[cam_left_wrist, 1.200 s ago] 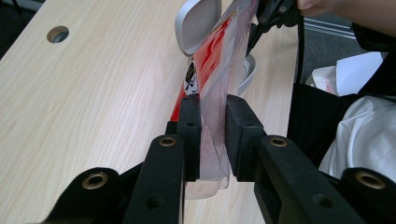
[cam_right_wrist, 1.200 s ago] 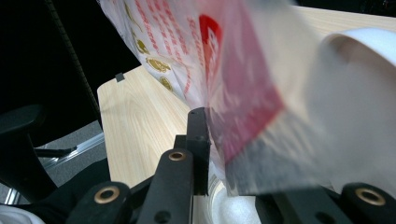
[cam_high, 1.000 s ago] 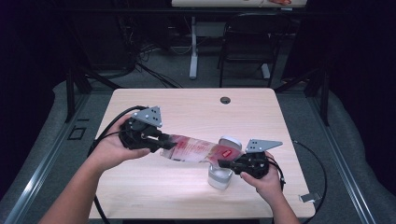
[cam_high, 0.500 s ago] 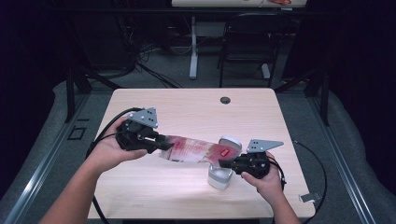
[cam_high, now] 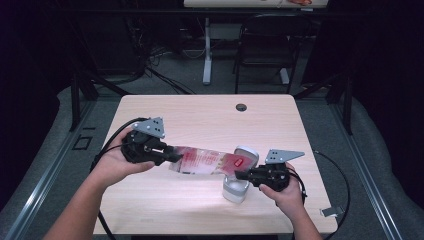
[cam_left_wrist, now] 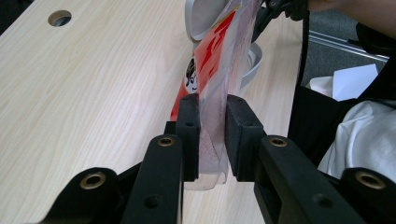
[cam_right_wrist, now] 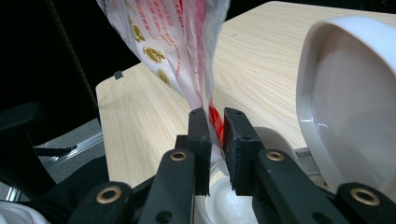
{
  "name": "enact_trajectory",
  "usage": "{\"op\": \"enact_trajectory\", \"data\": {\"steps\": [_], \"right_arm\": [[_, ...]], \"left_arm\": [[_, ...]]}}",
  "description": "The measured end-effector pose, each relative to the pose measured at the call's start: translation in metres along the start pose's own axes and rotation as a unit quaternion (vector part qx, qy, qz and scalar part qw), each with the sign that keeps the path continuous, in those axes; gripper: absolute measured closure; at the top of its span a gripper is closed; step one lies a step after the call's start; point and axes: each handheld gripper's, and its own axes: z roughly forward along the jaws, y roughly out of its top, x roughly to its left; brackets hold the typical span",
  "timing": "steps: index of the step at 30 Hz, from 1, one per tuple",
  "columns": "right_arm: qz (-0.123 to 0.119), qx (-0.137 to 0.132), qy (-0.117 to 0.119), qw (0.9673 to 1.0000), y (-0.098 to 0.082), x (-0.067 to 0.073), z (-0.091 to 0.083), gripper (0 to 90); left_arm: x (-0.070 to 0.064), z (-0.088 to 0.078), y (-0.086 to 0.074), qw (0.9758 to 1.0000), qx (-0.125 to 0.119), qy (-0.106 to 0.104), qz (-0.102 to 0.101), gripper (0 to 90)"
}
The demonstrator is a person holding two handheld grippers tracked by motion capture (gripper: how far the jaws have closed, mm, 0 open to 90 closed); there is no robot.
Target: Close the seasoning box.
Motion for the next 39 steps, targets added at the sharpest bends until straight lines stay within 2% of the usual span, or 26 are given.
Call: {"op": "enact_trajectory", "data": {"steps": [19,31,39], "right_arm": [[-0.024,0.002,-0.009,0.9997,0.004,0.008,0.001,88.2],[-0.039,0.005,-0.020,0.9990,0.008,0.013,0.001,89.7],[-0.056,0.012,-0.026,0.9980,0.011,0.018,0.002,90.0]], "left_arm": [[0.006,0.001,-0.015,0.9999,0.001,0.002,-0.010,76.5],[0.008,0.004,-0.024,0.9997,-0.002,0.001,-0.025,75.5],[0.009,0.006,-0.031,0.9995,0.005,0.011,-0.029,73.4]]}}
